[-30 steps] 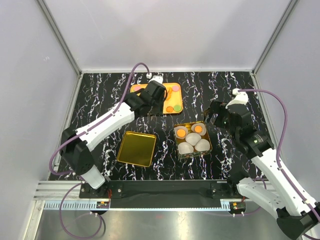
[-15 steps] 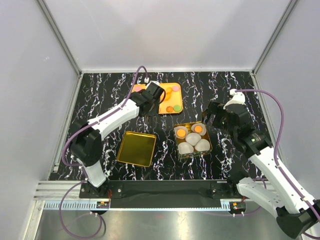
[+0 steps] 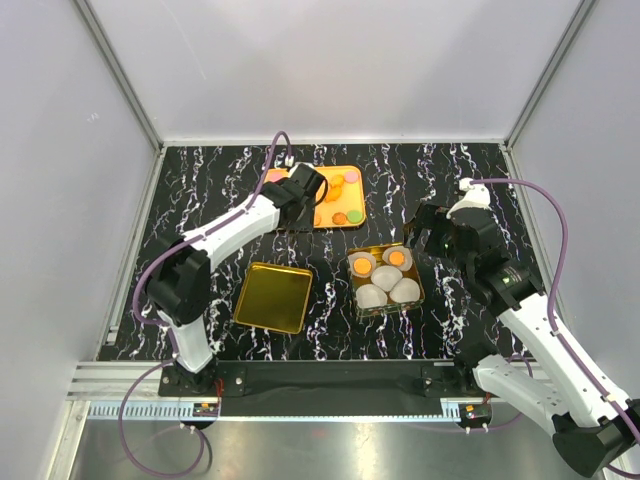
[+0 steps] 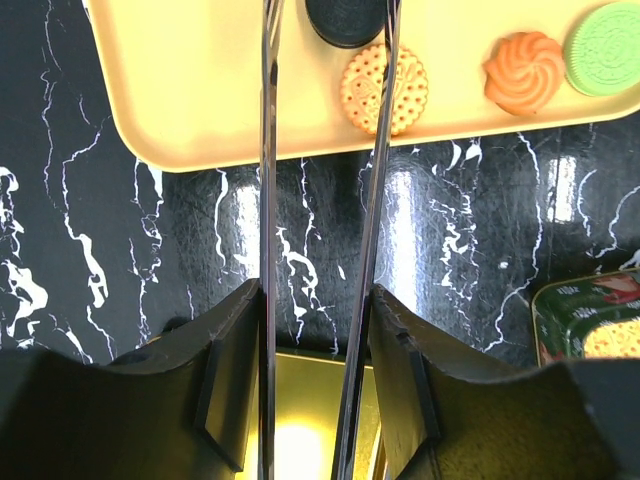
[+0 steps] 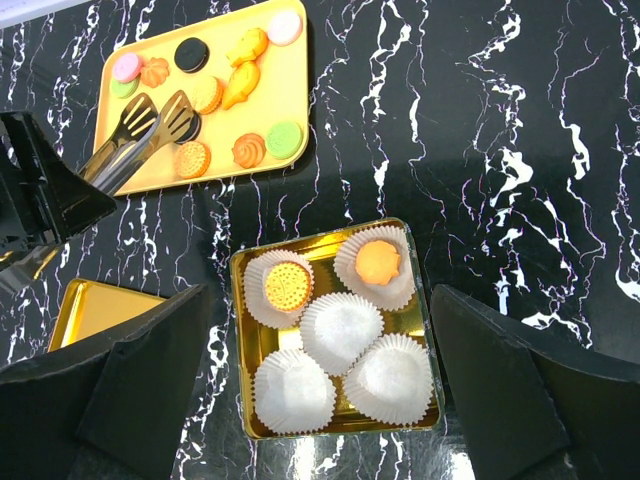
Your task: Pack the cookies
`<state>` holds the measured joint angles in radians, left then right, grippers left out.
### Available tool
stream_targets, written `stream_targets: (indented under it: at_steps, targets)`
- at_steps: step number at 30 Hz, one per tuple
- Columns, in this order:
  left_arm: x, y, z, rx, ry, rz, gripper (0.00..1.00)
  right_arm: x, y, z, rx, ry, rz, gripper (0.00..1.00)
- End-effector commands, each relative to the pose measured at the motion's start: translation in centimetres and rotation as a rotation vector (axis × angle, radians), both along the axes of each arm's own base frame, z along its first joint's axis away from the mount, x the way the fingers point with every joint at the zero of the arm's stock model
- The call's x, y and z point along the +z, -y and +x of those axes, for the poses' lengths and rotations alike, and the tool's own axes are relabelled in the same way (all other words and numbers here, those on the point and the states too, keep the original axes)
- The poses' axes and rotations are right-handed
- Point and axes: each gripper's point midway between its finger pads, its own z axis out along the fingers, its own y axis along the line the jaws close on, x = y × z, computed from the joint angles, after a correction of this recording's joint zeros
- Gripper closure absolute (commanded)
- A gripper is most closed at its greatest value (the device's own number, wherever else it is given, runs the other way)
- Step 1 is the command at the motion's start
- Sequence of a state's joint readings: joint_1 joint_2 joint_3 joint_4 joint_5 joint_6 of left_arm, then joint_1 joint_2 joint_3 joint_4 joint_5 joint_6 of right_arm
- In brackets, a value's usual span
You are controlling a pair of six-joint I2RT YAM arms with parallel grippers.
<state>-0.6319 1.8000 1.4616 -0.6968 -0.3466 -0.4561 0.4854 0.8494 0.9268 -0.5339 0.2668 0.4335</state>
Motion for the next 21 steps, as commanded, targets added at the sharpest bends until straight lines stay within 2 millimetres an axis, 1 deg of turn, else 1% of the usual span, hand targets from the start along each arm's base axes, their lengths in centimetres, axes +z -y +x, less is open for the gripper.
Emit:
stream_targets:
  at_steps: [1,7,21]
  targets:
    - [0.0,0.3,1.1,0.003,0.031,-0.02,0.52,1.3,-0.6,0.4,0.023,0.046,0.024,0.0]
    - [-0.8,0.5,1.0,-0.004,0.017,-0.027,0.52,1.2,-0.6,0.4,0.023,0.045,0.019,0.0]
    - [0.7,0.7,0.7,-0.012,0.05,-0.072,0.52,1.1,-0.5,0.5,0.018,0.046,0.02,0.0]
